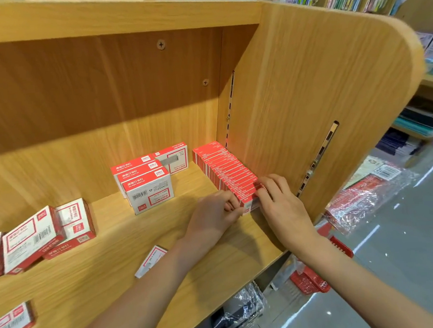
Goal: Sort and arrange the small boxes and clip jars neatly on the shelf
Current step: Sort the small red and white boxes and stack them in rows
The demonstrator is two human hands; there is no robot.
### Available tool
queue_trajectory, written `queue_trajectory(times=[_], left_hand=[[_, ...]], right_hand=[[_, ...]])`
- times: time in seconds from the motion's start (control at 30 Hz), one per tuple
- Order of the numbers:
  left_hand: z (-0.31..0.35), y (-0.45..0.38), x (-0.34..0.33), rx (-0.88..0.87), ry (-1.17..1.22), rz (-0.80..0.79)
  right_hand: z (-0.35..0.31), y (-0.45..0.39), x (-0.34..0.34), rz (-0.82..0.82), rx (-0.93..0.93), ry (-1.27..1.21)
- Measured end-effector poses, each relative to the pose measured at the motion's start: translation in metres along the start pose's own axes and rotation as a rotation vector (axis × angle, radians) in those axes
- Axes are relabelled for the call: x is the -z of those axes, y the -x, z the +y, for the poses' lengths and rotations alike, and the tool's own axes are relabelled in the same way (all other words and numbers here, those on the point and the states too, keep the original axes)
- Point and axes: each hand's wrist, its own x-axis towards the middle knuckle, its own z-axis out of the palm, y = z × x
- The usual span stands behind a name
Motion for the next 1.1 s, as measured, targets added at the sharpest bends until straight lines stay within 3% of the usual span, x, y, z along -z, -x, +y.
queue_trajectory(times=[0.23, 0.4, 0.47, 0.53, 0.6, 0.7, 0.93, 1.1], left_hand=[[-0.004, 0.005, 0.008, -0.012, -0.024, 0.002], [-0.026, 0.037, 0.041, -0.03, -0.106, 0.165], [-0.038, 0.057, 0.058, 0.004, -0.142, 0.208], [-0.055, 0.08, 0.075, 0.037, -0.134, 0.247], [-0.073, 0.105, 0.089, 0.081, -0.11, 0.282], [-0.092, 0.136, 0.104, 0.159, -0.107, 0.346], [-0.116, 0.179, 0.13, 0.257, -0.201, 0.412], [-0.128, 0.224, 0.151, 0.31, -0.358, 0.426]], right_hand=[[-0.005, 0.0, 0.009, -0.045, -0.056, -0.16], [-0.029, -0.017, 0.024, 0.04, 0.044, -0.415], [-0.049, -0.028, 0.021, -0.029, 0.102, -0.593], [-0.074, -0.034, 0.016, -0.24, 0.19, -0.72], [-0.102, -0.036, 0.007, -0.405, 0.342, -0.74], [-0.133, -0.041, -0.005, -0.472, 0.489, -0.716], [-0.166, -0.074, -0.006, -0.407, 0.304, -0.886], [-0.188, -0.078, -0.012, -0.504, 0.438, -0.747]])
